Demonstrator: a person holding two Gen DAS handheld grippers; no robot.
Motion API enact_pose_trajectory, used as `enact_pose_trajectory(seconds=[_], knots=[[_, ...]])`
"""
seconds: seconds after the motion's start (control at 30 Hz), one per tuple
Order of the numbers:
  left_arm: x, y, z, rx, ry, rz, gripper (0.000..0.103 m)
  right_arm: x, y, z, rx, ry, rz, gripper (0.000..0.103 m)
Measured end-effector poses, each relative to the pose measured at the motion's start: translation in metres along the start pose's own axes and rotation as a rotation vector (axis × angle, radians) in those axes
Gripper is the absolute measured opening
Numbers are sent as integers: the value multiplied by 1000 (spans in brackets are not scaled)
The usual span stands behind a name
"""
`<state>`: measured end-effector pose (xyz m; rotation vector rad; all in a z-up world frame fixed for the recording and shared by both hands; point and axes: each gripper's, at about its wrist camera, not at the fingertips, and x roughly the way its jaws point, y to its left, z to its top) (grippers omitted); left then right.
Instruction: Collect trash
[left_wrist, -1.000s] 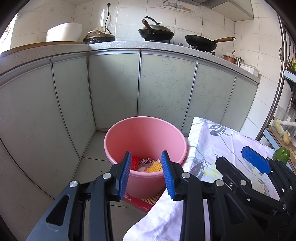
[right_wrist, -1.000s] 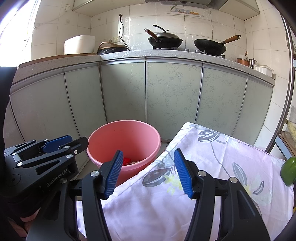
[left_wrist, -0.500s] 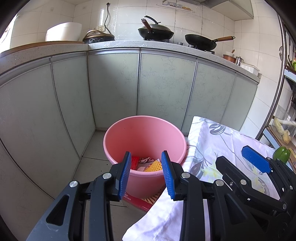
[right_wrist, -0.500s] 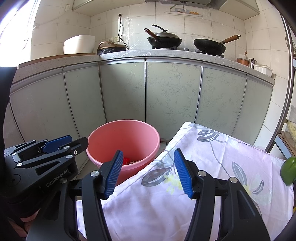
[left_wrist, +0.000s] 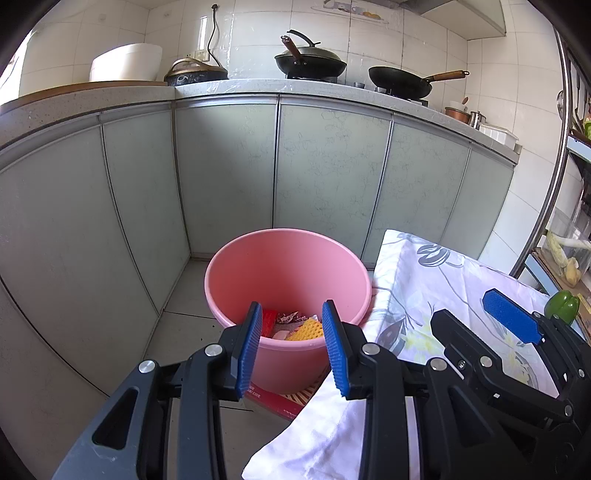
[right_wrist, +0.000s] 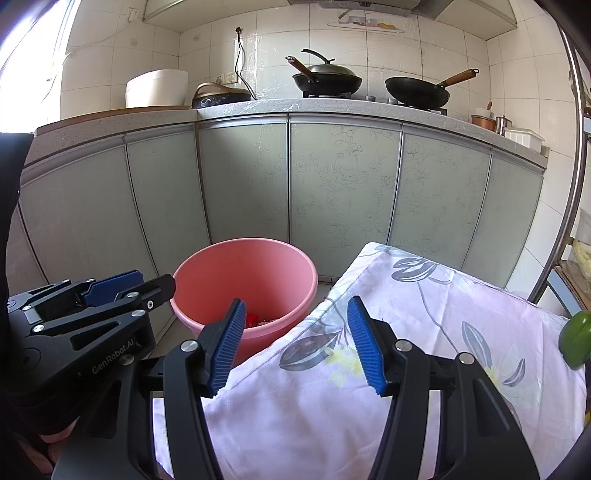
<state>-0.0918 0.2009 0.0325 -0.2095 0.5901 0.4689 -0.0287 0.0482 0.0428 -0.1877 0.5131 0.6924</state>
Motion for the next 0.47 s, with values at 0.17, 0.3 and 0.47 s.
enact_pose_trajectory(seconds=[0.17, 0.3, 0.47], knots=[[2, 0, -1, 6, -2, -2, 33, 0, -1, 0, 0, 1, -2, 58], [4, 1, 1, 5, 7, -5, 33, 0, -2, 0, 0, 1, -2, 58], [7, 3, 5, 11, 13, -12, 33, -1, -8, -3, 5, 2, -5, 58]])
